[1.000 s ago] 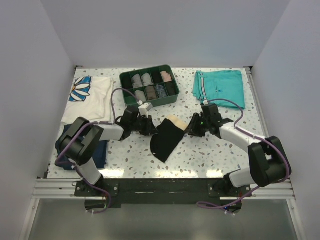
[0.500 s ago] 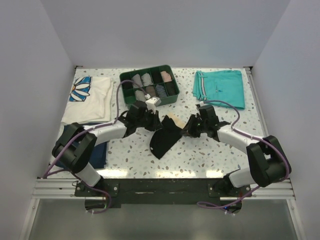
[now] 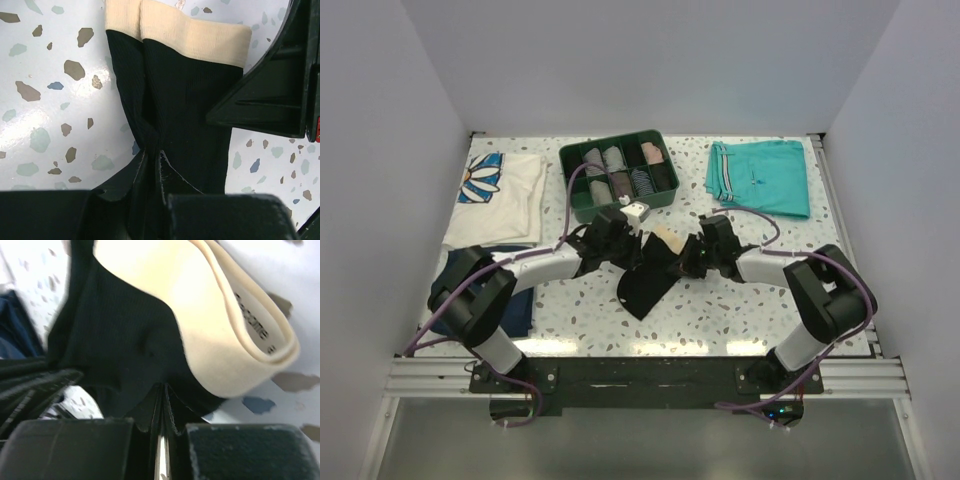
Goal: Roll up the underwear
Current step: Fold the underwear at the center of the board.
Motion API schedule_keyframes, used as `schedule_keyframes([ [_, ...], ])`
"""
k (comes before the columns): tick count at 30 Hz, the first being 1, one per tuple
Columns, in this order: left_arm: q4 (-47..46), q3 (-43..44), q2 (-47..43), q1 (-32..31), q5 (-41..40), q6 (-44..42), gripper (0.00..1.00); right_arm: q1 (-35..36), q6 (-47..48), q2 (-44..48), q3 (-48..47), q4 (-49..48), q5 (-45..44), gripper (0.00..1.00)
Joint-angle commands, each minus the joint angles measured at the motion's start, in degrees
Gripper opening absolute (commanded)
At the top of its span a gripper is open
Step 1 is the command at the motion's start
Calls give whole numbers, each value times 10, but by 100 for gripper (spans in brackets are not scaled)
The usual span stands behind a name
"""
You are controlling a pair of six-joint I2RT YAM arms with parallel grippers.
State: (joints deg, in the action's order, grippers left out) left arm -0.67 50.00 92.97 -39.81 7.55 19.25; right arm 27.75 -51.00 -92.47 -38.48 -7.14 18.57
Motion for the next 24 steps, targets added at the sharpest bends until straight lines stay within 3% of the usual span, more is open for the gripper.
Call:
schedule_keyframes([
  [1, -1, 5, -24, -5, -21, -19, 13, 5, -48, 8, 12, -129, -4, 4],
  [15, -12, 6, -33, -7, 0, -17, 13, 11, -58, -71, -10, -144, -34, 0],
  [24, -21, 9, -33, -83, 41, -31, 14, 16, -88, -119, 8, -196, -47, 0],
])
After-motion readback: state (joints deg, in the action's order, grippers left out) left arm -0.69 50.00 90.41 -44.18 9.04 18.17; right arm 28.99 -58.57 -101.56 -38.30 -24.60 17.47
